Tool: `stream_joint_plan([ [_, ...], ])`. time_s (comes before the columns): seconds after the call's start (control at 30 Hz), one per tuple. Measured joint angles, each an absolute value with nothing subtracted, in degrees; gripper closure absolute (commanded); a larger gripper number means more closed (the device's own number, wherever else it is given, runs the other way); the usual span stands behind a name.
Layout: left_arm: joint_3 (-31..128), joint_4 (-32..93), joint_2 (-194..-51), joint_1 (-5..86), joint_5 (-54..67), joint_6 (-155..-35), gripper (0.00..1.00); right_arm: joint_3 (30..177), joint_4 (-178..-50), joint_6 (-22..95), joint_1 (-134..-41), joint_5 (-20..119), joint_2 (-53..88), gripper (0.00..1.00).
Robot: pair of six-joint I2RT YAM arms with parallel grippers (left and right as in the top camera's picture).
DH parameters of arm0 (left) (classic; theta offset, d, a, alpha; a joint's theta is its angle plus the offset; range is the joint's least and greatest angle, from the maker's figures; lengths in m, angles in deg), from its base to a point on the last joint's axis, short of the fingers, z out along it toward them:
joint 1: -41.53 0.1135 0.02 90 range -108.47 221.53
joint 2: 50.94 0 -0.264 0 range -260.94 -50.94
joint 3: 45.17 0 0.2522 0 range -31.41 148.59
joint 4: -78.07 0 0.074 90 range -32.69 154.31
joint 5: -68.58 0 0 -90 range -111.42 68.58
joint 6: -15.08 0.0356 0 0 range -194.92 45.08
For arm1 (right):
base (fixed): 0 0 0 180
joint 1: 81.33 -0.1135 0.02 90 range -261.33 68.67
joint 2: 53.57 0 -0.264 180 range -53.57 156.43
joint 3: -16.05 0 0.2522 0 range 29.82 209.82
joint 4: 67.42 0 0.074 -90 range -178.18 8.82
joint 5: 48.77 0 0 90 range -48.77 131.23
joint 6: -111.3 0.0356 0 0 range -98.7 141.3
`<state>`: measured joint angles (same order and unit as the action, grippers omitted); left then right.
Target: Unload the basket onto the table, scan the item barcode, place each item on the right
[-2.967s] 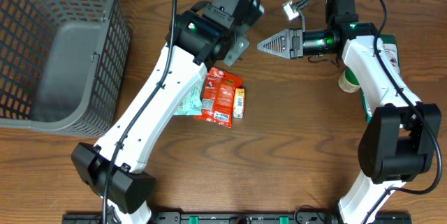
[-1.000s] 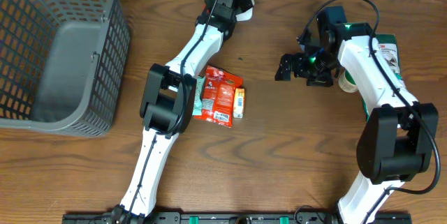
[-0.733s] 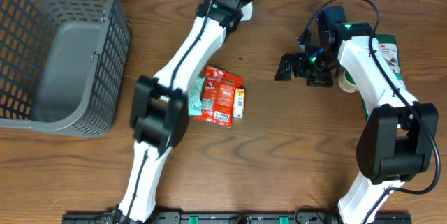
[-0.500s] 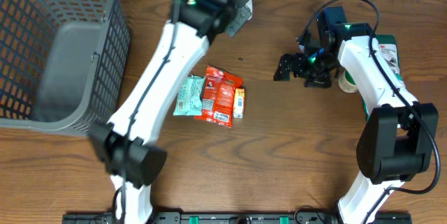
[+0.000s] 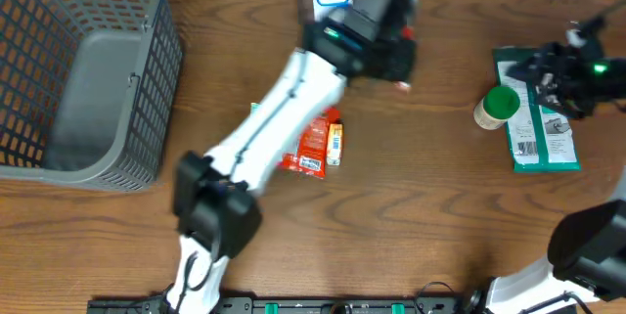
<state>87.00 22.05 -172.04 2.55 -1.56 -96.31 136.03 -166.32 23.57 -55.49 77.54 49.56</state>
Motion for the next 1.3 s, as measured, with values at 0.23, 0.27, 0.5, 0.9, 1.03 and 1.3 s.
stream_joint_plan([
  [0.23, 85.38, 41.5, -189.37, -10.83, 0.39, -112.74, 0.9, 136.03, -167.11, 23.57, -52.14, 77.3, 49.54, 0.18],
  [0.27, 85.29, 42.44, -190.64, -12.03, 0.74, -113.75, 0.85, 136.03, -167.06, 23.57, -52.14, 77.17, 49.54, 0.18],
  [0.5, 85.16, 54.29, -192.7, -15.2, 2.77, -117.01, 0.21, 136.03, -167.08, 23.57, -52.14, 75.95, 49.56, 0.14],
  [0.9, 85.12, 30.93, -179.78, -8.18, 1.3, -107.43, 0.2, 136.03, -168.07, 22.69, -54.07, 75.12, 49.56, 0.14],
  [1.03, 85.34, 17.7, -167.95, -0.86, -3.22, -104.99, 0.2, 136.03, -168.13, 22.08, -58.94, 74.88, 49.56, 0.17],
  [1.3, 85.73, -9.12, -151.76, 14.04, -18.46, -99.15, 0.19, 135.24, -164.31, 25.49, -82.57, 72.67, 49.54, 0.22],
])
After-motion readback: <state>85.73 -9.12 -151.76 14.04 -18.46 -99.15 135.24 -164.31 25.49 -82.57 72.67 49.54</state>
